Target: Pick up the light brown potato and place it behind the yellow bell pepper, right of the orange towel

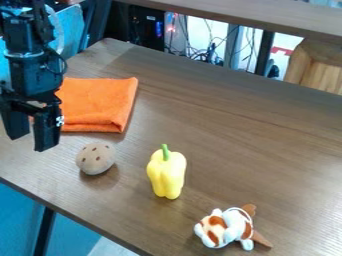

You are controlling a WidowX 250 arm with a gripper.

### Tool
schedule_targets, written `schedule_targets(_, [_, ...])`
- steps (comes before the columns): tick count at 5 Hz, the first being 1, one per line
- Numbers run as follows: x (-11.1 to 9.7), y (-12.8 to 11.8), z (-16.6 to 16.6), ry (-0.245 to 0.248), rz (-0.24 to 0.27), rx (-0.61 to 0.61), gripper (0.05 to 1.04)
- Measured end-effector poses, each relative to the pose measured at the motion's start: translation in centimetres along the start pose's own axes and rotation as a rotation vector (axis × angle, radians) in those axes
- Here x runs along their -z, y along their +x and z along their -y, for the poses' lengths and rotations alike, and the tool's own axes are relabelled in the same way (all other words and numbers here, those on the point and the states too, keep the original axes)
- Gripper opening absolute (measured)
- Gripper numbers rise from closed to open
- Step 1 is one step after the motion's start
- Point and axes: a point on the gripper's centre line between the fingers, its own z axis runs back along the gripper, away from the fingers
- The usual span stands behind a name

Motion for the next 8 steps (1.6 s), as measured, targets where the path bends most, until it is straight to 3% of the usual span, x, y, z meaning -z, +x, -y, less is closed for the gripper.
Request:
schedule_targets(1, [0.9, -0.3, 0.2, -0.020, -0.033, -0.001, 1.001])
schedule_targets(2, [0.8, -0.3, 1.0, -0.066, -0.034, 0.017, 1.001])
schedule_targets(4, [-0.3, 1.3, 3.4, -0.007, 0.025, 0.084, 1.001])
schedule_targets(5, [1.0, 3.3, 4.5, 0.037, 0.028, 0.100, 1.001])
schedule_targets(6, [1.6, 4.3, 4.7, 0.084, 0.006, 0.085, 1.001])
schedule_targets(8, [2.5, 5.1, 3.9, 0.129, -0.026, 0.035, 1.001])
